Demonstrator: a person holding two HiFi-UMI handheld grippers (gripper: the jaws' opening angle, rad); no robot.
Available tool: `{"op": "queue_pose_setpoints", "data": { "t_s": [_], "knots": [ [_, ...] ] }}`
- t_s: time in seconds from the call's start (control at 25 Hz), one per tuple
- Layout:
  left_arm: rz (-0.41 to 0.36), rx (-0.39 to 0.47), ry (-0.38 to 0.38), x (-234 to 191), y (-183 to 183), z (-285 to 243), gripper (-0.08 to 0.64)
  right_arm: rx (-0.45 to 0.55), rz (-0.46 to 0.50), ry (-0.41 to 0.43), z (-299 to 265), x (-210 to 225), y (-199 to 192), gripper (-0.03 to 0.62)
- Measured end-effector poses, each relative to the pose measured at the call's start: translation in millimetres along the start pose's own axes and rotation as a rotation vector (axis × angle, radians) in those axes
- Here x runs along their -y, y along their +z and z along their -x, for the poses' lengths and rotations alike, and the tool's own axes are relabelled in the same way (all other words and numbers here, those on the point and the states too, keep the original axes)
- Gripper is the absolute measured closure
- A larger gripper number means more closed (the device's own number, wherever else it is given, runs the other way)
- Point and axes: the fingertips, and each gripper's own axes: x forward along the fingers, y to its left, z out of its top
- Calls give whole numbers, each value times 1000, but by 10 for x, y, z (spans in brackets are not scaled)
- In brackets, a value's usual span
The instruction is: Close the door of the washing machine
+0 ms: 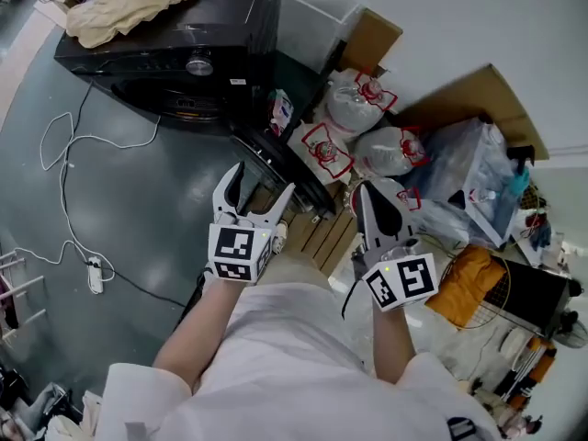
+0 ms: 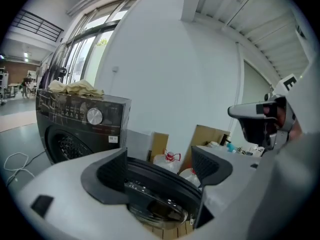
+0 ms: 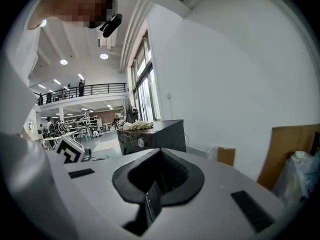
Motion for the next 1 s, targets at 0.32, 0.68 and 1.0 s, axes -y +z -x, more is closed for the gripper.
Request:
{"op": "queue_pose_setpoints", "data": {
  "t_s": [0.32, 0.68, 1.0],
  "knots": [
    [68, -161, 100, -86, -610, -695, 138, -60, -20, -1, 8, 222, -252, 595],
    [234, -240, 227, -172, -933, -1079, 132, -78, -17, -24, 89, 369, -317, 595],
    [267, -270, 280, -153, -966, -1222, 130, -89, -12, -34, 132, 382, -331, 595]
  ]
}}
